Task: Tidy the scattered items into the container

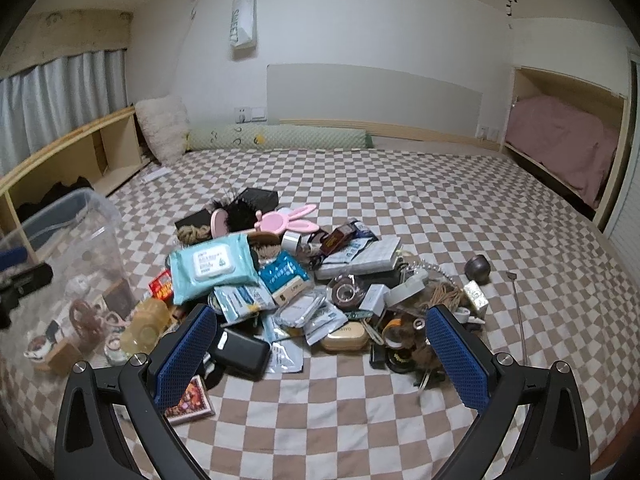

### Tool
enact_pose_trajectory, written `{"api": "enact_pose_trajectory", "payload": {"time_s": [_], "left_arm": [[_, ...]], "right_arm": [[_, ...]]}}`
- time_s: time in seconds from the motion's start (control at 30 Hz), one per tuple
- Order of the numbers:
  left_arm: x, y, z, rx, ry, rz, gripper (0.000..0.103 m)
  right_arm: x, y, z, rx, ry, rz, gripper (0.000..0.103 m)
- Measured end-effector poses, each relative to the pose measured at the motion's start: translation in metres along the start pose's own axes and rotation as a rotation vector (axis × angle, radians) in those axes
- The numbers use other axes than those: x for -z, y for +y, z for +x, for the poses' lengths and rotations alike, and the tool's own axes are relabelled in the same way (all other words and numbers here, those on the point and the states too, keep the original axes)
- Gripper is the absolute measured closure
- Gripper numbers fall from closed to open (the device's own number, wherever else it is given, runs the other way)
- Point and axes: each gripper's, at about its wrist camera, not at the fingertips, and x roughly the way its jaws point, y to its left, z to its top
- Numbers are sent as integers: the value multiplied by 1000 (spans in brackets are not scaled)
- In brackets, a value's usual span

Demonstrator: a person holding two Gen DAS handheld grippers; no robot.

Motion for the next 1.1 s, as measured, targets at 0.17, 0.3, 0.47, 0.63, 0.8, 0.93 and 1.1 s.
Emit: {"api": "enact_pose_trajectory", "payload": {"time_s": [0.17, 0.3, 0.47, 0.63, 0.8, 0.93, 1.1], "left_arm": [[2, -1, 5, 12, 16, 7, 0], [3, 0, 7, 23, 24, 6, 0], [5, 2, 9, 35, 32, 1, 0], [7, 7, 8, 43, 32, -3, 0], [8, 11, 5, 51, 26, -7, 0], [11, 12, 4, 52, 26, 7, 0], [15, 13, 6, 50, 35, 21, 0]], "right_arm": [[21, 12, 20, -36, 63, -28, 0], [41, 25, 35, -79, 122, -41, 0], [63, 42, 63, -139, 203, -8, 0], [81, 77, 90, -192, 271, -42, 0], [90, 107, 122, -224, 342, -25, 1], [94, 129, 143, -228, 387, -38, 2], [102, 156, 157, -208, 401, -110, 2]]}}
